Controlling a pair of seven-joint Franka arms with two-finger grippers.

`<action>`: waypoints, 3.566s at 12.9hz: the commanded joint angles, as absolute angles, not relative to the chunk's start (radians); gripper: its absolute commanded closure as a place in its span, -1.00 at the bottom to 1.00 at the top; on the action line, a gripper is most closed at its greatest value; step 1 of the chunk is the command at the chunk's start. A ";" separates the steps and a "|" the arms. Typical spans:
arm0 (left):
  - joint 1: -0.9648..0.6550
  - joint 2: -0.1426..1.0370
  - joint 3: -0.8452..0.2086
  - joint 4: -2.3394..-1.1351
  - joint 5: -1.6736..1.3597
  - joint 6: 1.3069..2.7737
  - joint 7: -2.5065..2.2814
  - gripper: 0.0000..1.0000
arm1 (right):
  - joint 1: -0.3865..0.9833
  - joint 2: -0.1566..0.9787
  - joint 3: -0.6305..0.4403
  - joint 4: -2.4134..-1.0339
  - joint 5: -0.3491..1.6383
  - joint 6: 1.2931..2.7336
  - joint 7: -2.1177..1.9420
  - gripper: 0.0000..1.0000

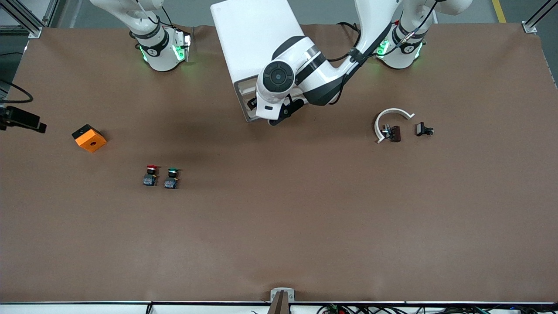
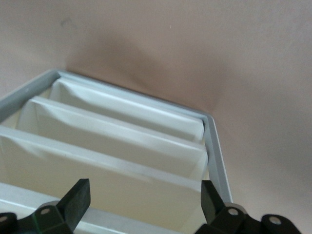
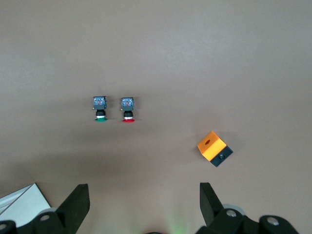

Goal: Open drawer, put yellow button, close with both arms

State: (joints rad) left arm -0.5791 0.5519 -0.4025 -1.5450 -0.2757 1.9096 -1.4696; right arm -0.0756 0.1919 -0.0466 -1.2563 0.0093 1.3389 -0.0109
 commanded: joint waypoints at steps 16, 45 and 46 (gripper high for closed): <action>-0.376 0.465 -0.356 -1.465 -0.156 1.804 -1.456 -1.00 | -0.043 -0.106 -0.067 -1.601 0.023 1.508 0.112 -1.00; -0.069 -0.147 0.080 -1.813 -0.058 1.563 -0.043 -1.00 | -0.058 -0.143 -0.067 -1.678 0.012 1.588 -0.054 -1.00; -0.068 -0.132 0.063 -1.795 -0.040 1.589 -0.043 -1.00 | -0.057 -0.143 -0.067 -1.678 0.012 1.589 -0.055 -1.00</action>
State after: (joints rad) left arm -0.0676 -0.1296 0.0920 -1.8000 -0.0803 1.5415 -0.0558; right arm -0.0549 -0.1109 -0.0687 -1.6448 0.0145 1.5721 -0.0422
